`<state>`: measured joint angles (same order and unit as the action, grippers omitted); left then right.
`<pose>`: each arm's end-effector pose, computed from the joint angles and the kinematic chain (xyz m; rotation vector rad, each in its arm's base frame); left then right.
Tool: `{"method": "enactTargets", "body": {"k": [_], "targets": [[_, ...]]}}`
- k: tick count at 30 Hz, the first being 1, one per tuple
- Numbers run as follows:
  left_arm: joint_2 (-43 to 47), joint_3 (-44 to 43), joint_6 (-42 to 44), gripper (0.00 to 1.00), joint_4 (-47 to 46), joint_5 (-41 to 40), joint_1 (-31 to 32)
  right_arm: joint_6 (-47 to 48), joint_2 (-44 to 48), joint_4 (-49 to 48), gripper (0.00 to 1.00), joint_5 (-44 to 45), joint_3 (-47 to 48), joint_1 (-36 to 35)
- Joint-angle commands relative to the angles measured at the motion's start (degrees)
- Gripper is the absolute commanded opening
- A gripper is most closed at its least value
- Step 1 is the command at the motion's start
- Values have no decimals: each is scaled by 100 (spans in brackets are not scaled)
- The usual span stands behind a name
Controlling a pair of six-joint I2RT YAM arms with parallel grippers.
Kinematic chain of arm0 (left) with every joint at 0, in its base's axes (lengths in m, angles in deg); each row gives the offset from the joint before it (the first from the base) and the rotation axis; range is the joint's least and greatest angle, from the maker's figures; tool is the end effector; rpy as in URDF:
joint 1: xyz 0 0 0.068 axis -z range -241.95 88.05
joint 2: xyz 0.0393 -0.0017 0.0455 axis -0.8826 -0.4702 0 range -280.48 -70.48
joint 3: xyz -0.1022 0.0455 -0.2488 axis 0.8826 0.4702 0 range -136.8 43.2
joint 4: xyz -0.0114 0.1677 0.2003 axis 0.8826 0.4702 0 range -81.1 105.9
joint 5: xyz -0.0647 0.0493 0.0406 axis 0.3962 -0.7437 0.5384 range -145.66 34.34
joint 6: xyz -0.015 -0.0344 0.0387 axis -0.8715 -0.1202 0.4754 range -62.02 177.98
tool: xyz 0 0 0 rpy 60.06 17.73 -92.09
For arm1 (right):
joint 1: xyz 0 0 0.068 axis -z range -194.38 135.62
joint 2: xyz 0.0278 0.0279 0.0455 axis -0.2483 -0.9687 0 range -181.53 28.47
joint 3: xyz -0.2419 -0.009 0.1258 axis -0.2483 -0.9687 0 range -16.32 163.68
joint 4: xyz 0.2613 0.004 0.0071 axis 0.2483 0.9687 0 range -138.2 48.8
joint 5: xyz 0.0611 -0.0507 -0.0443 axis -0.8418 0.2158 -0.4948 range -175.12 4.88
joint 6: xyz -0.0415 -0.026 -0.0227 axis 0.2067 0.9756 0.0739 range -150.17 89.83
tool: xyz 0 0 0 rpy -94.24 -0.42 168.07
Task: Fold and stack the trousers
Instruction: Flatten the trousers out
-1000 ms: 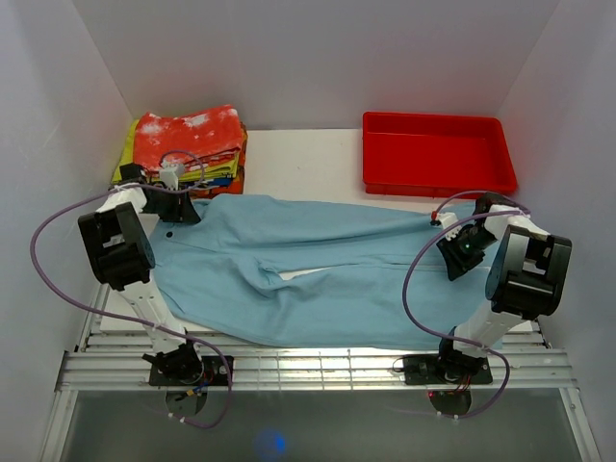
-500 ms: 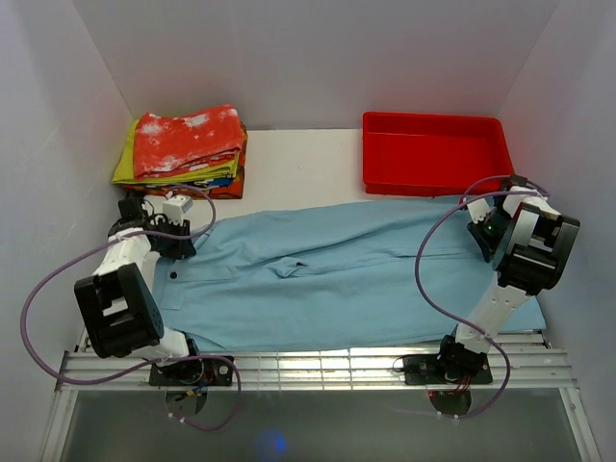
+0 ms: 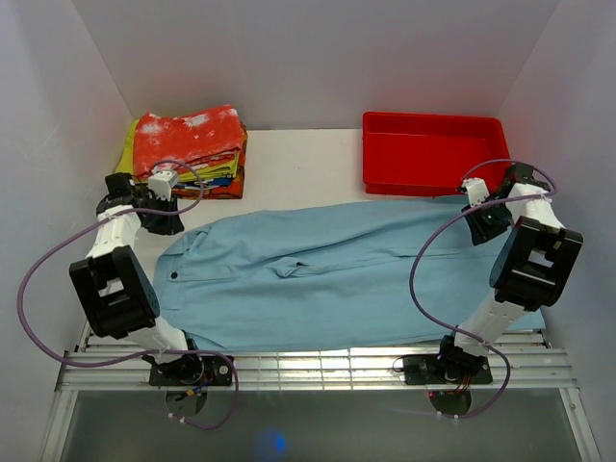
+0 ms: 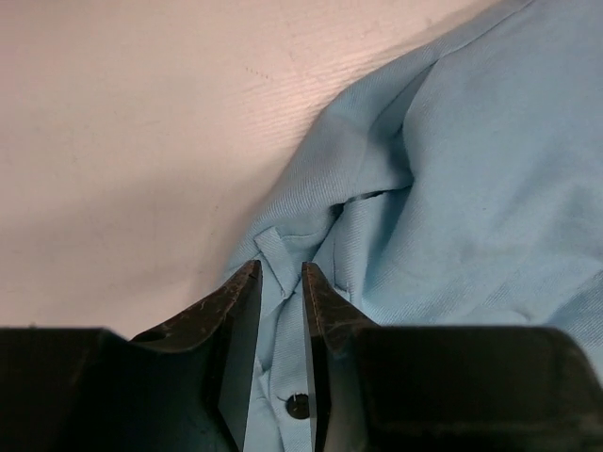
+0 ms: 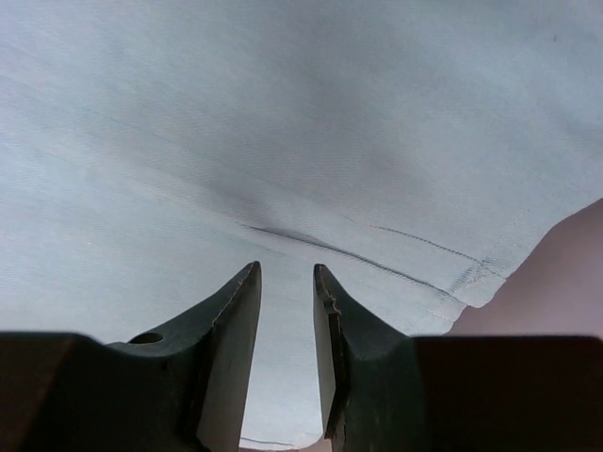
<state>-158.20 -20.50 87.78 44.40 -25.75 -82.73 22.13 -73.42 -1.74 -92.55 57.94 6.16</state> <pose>0.2970 0.0936 0.2419 0.3676 2.4097 -0.3042 0.3285 -0.1182 0.2062 -0.8020 2.7251 -0.0873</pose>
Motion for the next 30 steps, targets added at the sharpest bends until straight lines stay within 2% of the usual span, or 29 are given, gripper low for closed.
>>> {"method": "enactTargets", "body": {"k": [1, 14, 20, 22, 23, 24, 27, 30], "targets": [[-403, -134, -325, 34, 97, -126, -32, -210, 160, 118, 36, -576, 141, -146], [-992, 183, -660, 41, -228, -170, -32, -1036, -270, -620, 39, -787, 72, -1130], [-1378, 227, -914, 42, -448, -424, -14, -1212, -692, -1085, 40, -489, -122, -1403], [-1405, 227, -941, 37, -483, -468, -6, -1265, -858, -1200, 40, -296, -175, -1429], [-1414, 201, -941, 31, -483, -495, -6, -1274, -903, -1331, 39, -208, -253, -1447], [-1397, 165, -941, 20, -448, -521, -6, -1265, -947, -1402, 39, -7, -298, -1447], [-1274, -176, -1029, 6, -195, -504, -93, -1178, -1096, -1578, 37, 389, -394, -1447], [-1238, -894, -1178, 0, 262, -172, -356, -1116, -1184, -1683, 36, 680, -482, -1447]]}}
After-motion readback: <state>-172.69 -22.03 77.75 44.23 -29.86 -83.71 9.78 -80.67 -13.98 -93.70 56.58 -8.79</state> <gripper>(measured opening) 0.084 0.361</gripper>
